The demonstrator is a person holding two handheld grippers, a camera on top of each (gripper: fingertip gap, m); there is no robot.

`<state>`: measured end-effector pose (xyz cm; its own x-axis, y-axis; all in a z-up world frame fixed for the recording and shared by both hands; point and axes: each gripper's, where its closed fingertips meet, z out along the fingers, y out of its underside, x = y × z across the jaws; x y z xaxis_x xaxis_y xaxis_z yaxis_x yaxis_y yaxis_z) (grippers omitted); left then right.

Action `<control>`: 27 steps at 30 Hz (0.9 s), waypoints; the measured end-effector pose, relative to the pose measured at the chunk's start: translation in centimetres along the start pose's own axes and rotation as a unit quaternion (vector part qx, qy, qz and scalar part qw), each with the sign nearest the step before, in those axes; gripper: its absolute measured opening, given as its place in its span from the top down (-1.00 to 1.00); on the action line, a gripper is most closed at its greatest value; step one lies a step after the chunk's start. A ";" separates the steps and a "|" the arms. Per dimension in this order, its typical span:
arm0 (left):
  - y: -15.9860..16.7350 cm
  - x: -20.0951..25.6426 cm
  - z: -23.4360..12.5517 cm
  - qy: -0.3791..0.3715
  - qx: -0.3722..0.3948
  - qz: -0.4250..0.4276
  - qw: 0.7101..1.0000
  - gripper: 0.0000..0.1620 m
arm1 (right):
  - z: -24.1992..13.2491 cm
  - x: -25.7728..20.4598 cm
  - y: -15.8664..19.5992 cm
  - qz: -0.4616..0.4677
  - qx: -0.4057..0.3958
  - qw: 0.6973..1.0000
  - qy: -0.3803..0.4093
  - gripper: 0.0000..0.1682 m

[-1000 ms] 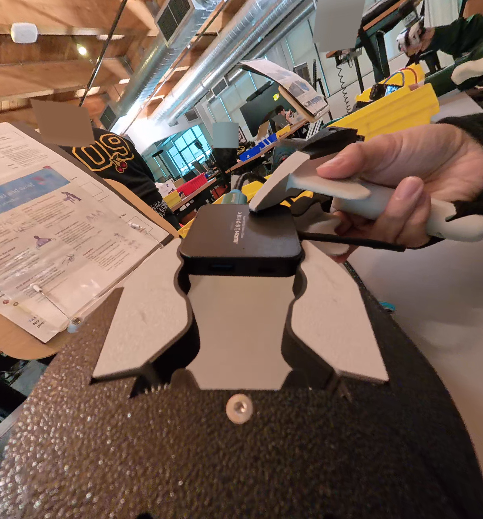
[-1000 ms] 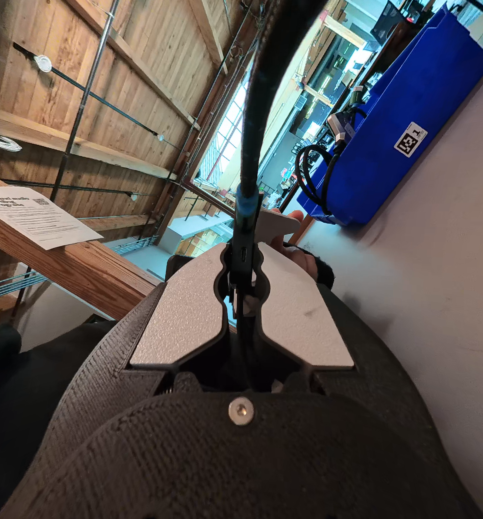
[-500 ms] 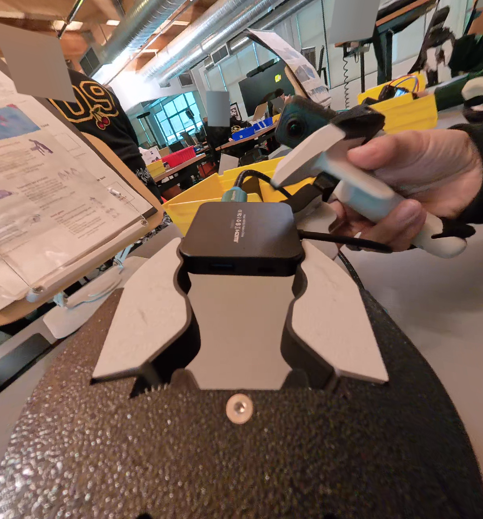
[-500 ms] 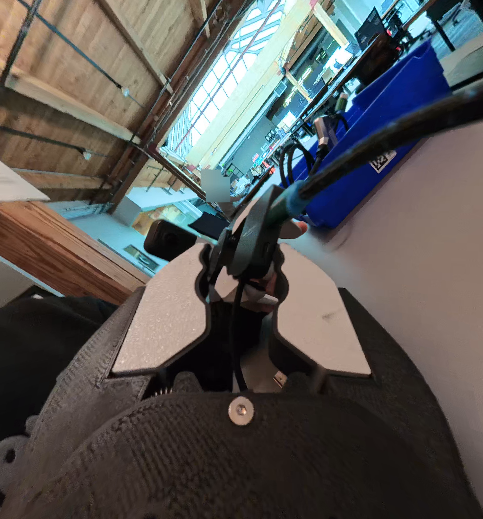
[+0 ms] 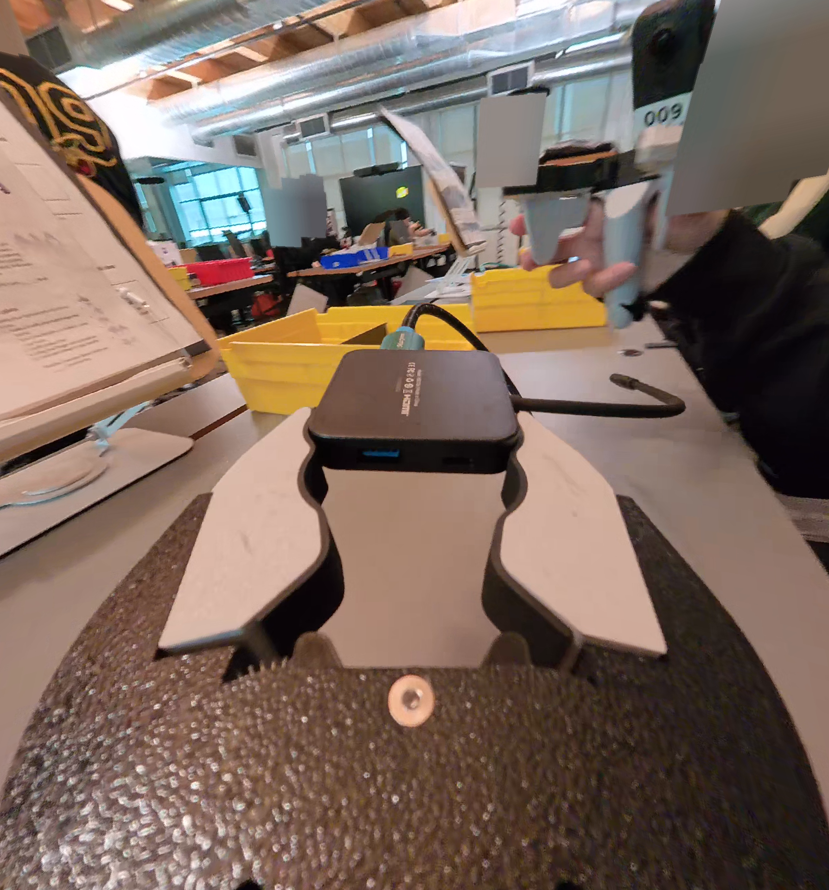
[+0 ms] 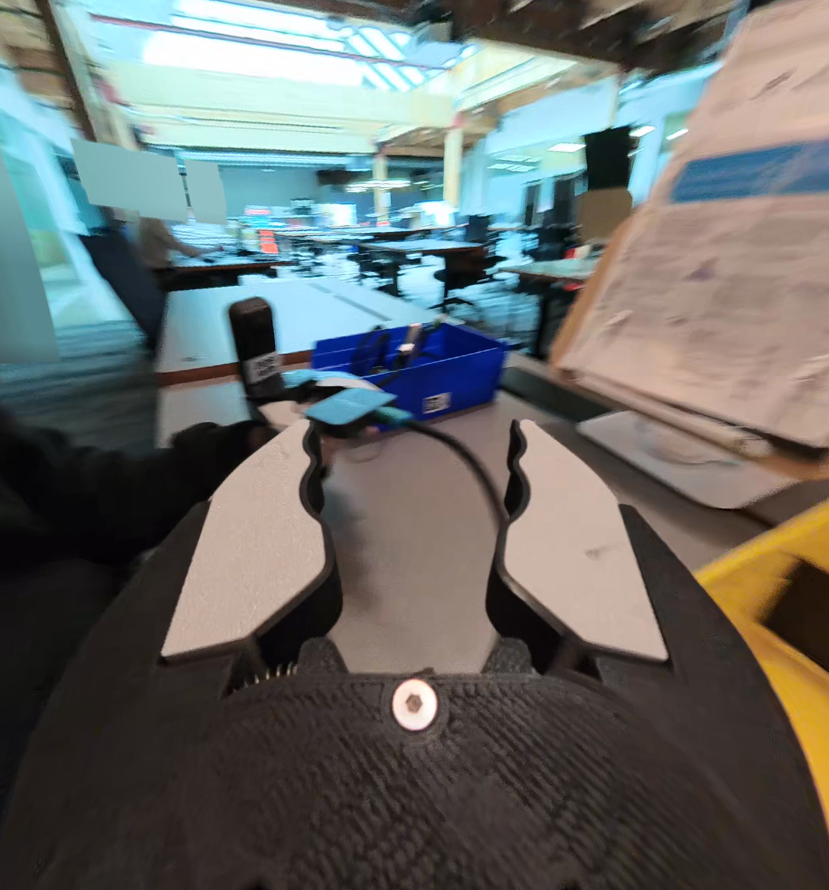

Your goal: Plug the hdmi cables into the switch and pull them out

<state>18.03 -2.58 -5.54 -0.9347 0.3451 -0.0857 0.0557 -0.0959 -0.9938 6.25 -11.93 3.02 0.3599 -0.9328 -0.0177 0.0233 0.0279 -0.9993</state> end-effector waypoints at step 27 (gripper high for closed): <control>1.2 6.8 1.6 0.177 -0.013 0.027 0.984 0.11 | 6.0 -5.6 8.6 -0.025 -0.086 0.977 -0.196 0.68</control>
<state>11.17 -1.80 -7.19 -0.7494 0.6441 -0.1536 0.1159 -0.1008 -0.9881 10.00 -4.34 -5.25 0.6919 -0.7219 0.0107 -0.0946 -0.1053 -0.9899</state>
